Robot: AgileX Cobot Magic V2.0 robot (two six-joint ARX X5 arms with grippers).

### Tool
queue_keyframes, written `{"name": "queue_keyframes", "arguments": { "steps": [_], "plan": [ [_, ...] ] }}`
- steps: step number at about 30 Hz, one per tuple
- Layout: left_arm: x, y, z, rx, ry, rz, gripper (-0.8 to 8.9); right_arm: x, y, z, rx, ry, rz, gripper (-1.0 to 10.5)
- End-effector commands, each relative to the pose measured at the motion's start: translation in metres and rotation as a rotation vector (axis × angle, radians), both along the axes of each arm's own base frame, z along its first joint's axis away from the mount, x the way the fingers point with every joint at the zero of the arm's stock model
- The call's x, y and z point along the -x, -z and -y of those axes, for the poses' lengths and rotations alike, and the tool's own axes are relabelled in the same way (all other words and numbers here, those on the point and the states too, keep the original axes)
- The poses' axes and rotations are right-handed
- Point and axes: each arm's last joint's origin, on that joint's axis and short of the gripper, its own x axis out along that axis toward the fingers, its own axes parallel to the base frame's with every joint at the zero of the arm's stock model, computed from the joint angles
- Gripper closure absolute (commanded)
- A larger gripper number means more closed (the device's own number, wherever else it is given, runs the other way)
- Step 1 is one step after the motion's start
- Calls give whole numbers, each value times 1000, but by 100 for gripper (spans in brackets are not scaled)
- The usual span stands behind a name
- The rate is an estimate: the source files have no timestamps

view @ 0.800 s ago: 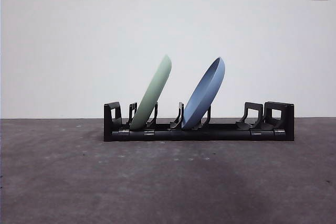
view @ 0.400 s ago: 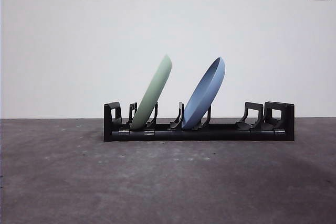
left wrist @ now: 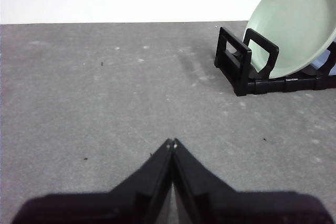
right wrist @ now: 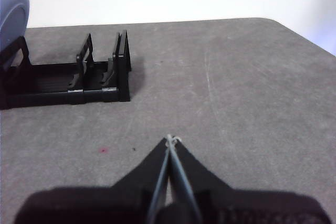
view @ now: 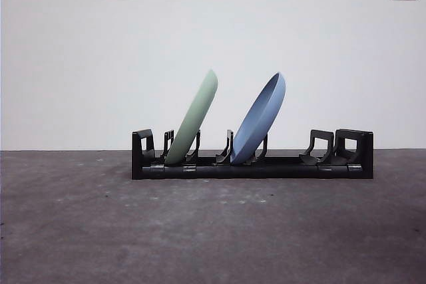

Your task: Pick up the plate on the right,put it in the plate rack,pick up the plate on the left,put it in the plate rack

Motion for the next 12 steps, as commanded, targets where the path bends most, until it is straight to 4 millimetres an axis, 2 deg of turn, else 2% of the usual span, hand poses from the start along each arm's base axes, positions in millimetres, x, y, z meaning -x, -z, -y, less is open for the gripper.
{"name": "queue_keyframes", "arguments": {
  "steps": [1, 12],
  "plan": [
    [-1, 3, 0, 7, 0, -7, 817, 0, 3, 0, -13, -4, -2, 945],
    [-1, 4, 0, 7, 0, -17, 817, 0, 3, 0, -13, -12, -4, 945]
  ]
}}
